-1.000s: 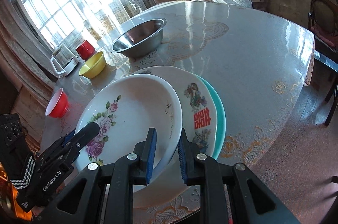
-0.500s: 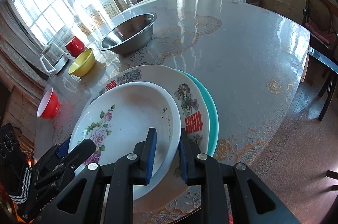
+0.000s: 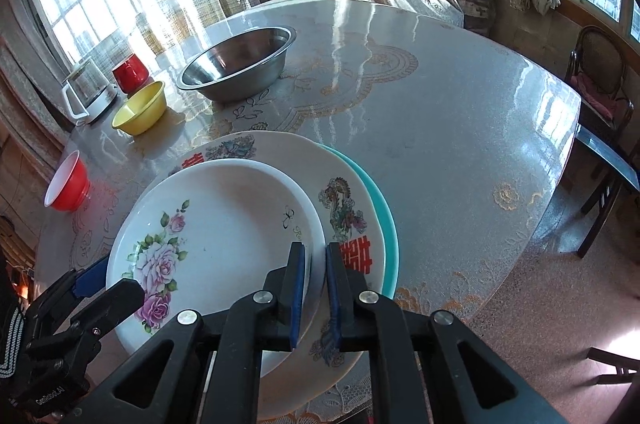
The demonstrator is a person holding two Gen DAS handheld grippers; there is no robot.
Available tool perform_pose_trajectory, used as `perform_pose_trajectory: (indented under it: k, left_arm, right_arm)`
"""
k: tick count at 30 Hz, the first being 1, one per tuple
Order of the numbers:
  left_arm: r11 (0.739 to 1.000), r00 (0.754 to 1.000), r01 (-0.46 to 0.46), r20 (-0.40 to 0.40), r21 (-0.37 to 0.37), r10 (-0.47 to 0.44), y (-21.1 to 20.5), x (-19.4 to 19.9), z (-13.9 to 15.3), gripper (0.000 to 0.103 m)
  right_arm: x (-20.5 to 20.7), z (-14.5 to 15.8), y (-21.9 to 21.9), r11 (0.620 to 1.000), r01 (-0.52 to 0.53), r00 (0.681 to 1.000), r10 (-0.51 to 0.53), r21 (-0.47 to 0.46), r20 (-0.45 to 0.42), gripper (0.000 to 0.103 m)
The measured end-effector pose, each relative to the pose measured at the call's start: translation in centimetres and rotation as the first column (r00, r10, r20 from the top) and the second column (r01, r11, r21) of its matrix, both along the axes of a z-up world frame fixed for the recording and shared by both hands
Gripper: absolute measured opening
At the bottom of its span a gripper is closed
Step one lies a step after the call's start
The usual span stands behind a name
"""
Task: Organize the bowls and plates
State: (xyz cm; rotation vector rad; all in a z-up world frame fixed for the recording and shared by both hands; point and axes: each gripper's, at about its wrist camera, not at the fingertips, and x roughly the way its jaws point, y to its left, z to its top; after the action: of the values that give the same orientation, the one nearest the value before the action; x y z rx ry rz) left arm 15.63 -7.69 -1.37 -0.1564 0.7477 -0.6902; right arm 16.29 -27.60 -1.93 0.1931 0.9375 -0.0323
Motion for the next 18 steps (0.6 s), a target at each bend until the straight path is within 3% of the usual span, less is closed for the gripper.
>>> perform_pose_trajectory:
  k: [2, 6, 10, 14, 16, 18]
  left_arm:
    - [1.000, 1.000, 0.001, -0.001, -0.003, -0.001, 0.0, 0.0, 0.0, 0.057]
    - [1.000, 1.000, -0.007, 0.019, 0.017, 0.007, -0.2, -0.2, -0.1, 0.054]
    - [0.997, 0.998, -0.038, 0.048, 0.065, 0.035, -0.5, 0.0, -0.3, 0.039]
    - [0.998, 0.998, -0.034, 0.046, 0.059, 0.031, -0.4, 0.1, -0.4, 0.041]
    - [0.998, 0.998, -0.012, 0.054, 0.058, 0.009, -0.7, -0.2, -0.3, 0.054]
    - [0.997, 0.997, -0.009, 0.071, 0.081, 0.003, -1.1, -0.4, -0.1, 0.056]
  right_arm:
    - [0.0, 0.1, 0.0, 1.000, -0.001, 1.000, 0.001, -0.027, 0.006, 0.009]
    - [-0.1, 0.2, -0.4, 1.000, 0.010, 1.000, -0.010, 0.003, 0.012, 0.012]
    - [-0.7, 0.5, -0.5, 1.000, 0.023, 0.999, -0.024, 0.020, 0.044, 0.013]
    - [-1.1, 1.2, 0.2, 1.000, -0.003, 0.996, 0.003, 0.003, 0.089, 0.013]
    - [-1.3, 1.4, 0.6, 1.000, -0.021, 0.994, 0.019, 0.011, 0.106, 0.015]
    - [-1.1, 1.2, 0.9, 1.000, -0.030, 0.995, 0.029, 0.008, 0.098, 0.015]
